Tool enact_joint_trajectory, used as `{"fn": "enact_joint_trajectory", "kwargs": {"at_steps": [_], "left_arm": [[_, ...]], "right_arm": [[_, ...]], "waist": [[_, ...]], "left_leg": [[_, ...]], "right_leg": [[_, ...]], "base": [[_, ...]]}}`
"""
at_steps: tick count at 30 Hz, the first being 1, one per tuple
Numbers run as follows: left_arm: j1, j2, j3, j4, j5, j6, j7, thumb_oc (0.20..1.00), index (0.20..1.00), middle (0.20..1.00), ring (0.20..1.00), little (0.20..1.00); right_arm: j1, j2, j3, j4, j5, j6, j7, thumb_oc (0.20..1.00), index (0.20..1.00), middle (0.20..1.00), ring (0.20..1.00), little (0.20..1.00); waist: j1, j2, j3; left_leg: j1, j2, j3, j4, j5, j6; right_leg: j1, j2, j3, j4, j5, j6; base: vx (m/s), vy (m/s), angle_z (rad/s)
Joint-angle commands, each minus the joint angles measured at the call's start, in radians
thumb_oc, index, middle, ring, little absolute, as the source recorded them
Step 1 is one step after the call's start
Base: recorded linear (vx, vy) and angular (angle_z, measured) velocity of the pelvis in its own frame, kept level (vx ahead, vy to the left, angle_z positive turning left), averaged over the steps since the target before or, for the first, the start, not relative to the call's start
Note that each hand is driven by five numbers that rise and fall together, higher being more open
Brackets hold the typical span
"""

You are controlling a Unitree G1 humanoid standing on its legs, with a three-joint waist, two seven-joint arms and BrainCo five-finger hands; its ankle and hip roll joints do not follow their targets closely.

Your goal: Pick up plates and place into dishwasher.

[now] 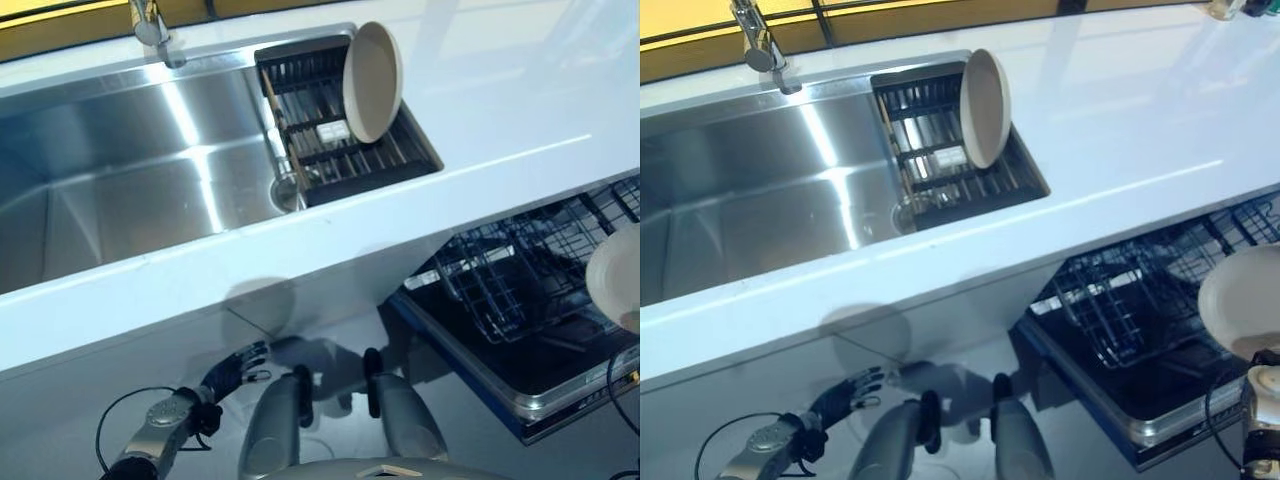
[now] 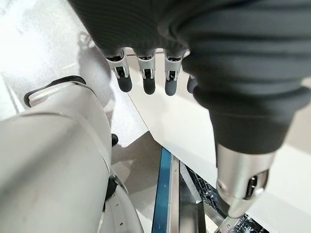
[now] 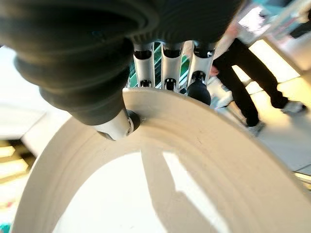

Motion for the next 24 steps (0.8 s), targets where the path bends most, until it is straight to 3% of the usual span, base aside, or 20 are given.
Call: {"fn": "enact_joint_trajectory", "kwargs": {"at_steps": [1,9,11,17,24], "left_arm": [[0.029,-0.032,0.006,-0.049,-0.029,-0.033,-0.026,1.0,1.0,1.0,1.0,1.0],[0.027,-0.027,-0.045,-0.092,-0.098,-0.031,-0.039,1.0,1.0,1.0,1.0,1.0],[0.025,-0.031,-0.056,-0.098,-0.106,-0.035,-0.04,1.0,1.0,1.0,1.0,1.0],[0.022,-0.058,-0.09,-0.111,-0.126,-0.034,-0.035,1.0,1.0,1.0,1.0,1.0],[0.014,-0.064,-0.107,-0.117,-0.157,-0.023,-0.041,1.0,1.0,1.0,1.0,1.0]], "right_arm": [[-0.042,-0.105,0.066,0.036,-0.089,-0.036,0.009,0.2,0.2,0.2,0.2,0.2],[-0.136,-0.154,0.162,0.081,-0.227,-0.033,0.012,0.2,0.2,0.2,0.2,0.2],[-0.157,-0.149,0.199,0.08,-0.247,-0.023,0.02,0.2,0.2,0.2,0.2,0.2],[-0.192,-0.106,0.271,0.149,-0.29,-0.084,0.046,0.2,0.2,0.2,0.2,0.2],[-0.272,-0.08,0.341,0.192,-0.342,-0.086,0.036,0.2,0.2,0.2,0.2,0.2]], "waist": [[0.0,0.038,-0.039],[-0.012,0.095,-0.02],[-0.016,0.105,-0.017],[-0.02,0.135,-0.017],[-0.02,0.162,-0.008]], "left_leg": [[0.012,0.044,-0.05,-0.071,0.029,-0.035],[0.01,0.029,-0.041,-0.051,0.028,-0.048],[0.01,0.029,-0.039,-0.048,0.03,-0.049],[0.025,0.028,-0.038,-0.038,0.027,-0.051],[0.031,0.027,-0.042,-0.032,0.03,-0.058]], "right_leg": [[0.023,0.012,-0.029,0.01,-0.018,-0.024],[0.005,-0.014,-0.027,0.032,-0.025,-0.027],[0.001,-0.017,-0.029,0.037,-0.026,-0.028],[0.009,-0.024,-0.03,0.047,-0.033,-0.033],[0.008,-0.031,-0.031,0.055,-0.037,-0.037]], "base": [[-0.01,0.075,-0.05],[-0.01,0.081,0.0],[0.0,0.05,-0.01],[0.05,0.047,-0.01],[0.02,0.044,0.0]]}}
